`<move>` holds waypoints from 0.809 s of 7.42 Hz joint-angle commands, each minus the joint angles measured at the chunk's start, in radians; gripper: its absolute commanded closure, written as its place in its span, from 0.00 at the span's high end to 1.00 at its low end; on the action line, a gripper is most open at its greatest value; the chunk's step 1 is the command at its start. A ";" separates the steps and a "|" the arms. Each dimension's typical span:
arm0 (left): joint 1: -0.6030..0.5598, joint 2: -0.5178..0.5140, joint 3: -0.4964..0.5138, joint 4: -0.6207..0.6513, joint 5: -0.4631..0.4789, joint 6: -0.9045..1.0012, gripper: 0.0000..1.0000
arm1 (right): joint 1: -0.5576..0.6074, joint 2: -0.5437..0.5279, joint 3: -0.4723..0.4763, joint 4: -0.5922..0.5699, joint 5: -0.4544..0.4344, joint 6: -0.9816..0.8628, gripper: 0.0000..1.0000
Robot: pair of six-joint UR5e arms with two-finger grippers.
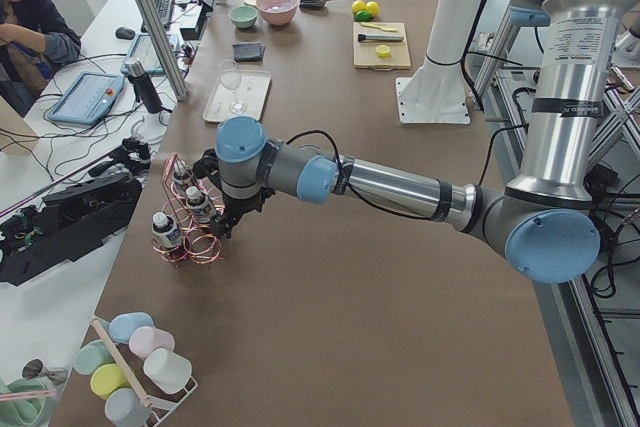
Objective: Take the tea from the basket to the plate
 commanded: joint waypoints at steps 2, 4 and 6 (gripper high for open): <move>-0.001 -0.309 0.139 0.175 0.009 0.482 0.93 | 0.000 -0.001 0.000 0.000 0.000 0.000 1.00; -0.002 -0.492 0.290 0.222 0.043 0.680 0.92 | 0.000 -0.001 0.000 0.000 0.000 0.000 1.00; 0.025 -0.623 0.454 0.214 0.042 0.817 0.94 | 0.000 -0.001 0.000 0.000 0.000 0.000 1.00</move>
